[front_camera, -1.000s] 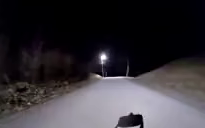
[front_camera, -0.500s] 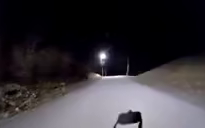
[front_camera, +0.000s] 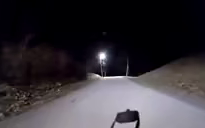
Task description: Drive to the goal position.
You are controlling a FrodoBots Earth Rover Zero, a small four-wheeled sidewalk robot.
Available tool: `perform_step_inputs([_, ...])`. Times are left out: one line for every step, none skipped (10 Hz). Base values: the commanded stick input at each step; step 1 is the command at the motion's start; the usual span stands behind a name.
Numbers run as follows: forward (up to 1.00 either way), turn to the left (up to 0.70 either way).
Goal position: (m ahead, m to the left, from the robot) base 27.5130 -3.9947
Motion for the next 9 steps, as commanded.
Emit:
perform_step_inputs([0.70,0.27])
perform_step_inputs([0.70,0.27])
perform_step_inputs([0.70,0.11])
perform_step_inputs([0.70,0.00])
perform_step_inputs([0.70,0.00])
perform_step_inputs([0.70,0.00])
perform_step_inputs([0.70,0.00])
perform_step_inputs([0.70,0.00])
perform_step_inputs([0.70,0.00])
